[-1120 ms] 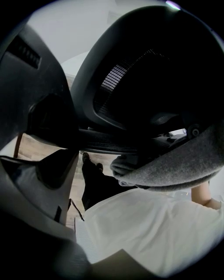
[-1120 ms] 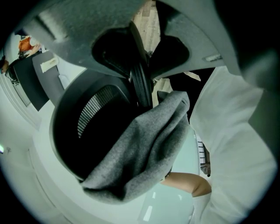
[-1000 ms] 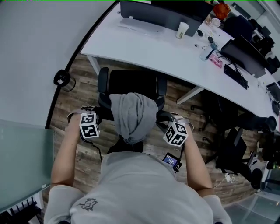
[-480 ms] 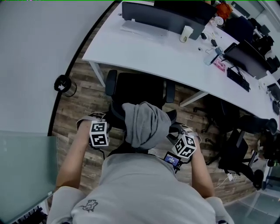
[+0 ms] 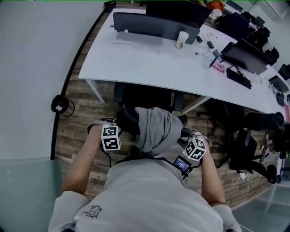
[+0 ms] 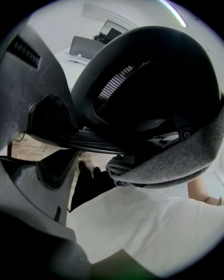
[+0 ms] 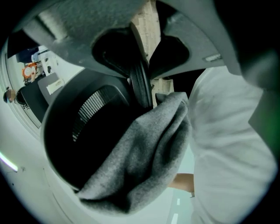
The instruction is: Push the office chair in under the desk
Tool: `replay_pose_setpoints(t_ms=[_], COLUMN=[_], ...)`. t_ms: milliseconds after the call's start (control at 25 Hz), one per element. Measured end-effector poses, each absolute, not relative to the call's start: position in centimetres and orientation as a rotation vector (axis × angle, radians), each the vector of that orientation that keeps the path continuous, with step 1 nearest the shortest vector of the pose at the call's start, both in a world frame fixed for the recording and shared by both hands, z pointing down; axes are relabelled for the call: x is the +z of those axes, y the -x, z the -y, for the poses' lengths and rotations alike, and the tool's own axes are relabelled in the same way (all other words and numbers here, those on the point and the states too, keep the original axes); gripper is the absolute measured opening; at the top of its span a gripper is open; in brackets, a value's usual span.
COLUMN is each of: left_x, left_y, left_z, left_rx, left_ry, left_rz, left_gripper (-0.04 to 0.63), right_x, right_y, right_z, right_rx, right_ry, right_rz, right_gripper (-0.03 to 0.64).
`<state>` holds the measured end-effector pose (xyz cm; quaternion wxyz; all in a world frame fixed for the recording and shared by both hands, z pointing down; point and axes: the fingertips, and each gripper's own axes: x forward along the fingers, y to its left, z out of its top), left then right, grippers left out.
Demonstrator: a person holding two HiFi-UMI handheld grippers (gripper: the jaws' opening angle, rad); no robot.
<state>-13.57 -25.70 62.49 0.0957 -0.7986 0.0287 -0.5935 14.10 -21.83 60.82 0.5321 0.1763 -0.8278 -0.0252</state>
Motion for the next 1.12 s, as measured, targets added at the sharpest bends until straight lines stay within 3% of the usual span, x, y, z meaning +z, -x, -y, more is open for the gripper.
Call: replay_pose_setpoints(t_ms=[1120], left_x=[62.5], left_y=[4.4], left_z=[42.0], left_rx=[-1.734], left_ry=[2.357], left_rz=[-0.045], left_gripper=[0.12], right_x=[61.1], right_y=[-22.9], right_z=[37.4], right_rx=[-0.12], right_ry=[-0.49], right_rz=[1.931], right_gripper=[0.146])
